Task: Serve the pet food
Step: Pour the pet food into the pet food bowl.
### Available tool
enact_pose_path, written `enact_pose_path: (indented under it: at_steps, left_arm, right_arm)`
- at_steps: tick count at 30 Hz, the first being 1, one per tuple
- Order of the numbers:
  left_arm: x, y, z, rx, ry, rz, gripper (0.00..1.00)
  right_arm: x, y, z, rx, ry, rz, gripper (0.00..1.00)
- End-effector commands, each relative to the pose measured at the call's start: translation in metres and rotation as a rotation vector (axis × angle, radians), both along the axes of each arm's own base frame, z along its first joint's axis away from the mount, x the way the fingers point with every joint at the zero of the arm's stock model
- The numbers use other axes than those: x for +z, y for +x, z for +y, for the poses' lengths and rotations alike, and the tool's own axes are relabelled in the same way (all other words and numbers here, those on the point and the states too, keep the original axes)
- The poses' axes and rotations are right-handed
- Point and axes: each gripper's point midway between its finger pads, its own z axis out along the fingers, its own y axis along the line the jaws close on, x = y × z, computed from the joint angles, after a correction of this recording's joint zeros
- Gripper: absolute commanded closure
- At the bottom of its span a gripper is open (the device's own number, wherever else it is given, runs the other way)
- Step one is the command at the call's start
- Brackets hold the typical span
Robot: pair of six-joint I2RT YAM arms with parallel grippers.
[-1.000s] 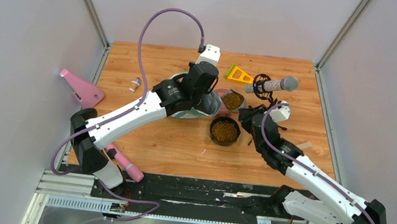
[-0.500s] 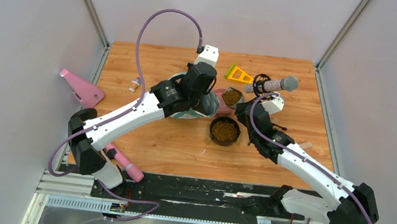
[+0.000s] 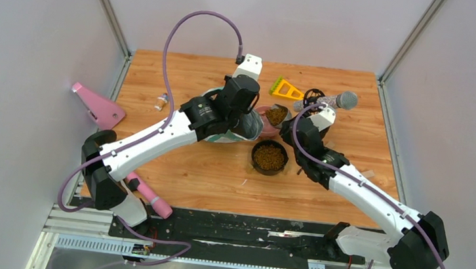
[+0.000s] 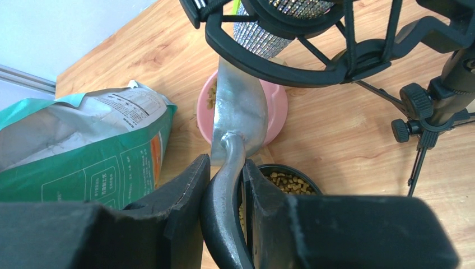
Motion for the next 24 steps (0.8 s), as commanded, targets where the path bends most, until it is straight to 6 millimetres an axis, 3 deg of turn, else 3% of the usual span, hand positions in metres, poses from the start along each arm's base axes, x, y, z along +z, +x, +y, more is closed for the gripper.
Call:
enact_pose_path:
  at_steps: [1,24]
  left_arm:
    - [0.0543,-0.0022,0.0187,0.062,-0.144,-0.12,1.0]
    - [0.0555,-0.0015,0.0198,0.068,-0.136,-0.123,1.0]
  right_arm:
    - [0.0264,0.0056,0.0005,0.001,0.007,-0.05,1.0]
    - [0.0299,0.0134,-0.0037,0.047,-0.2,-0.033,1.0]
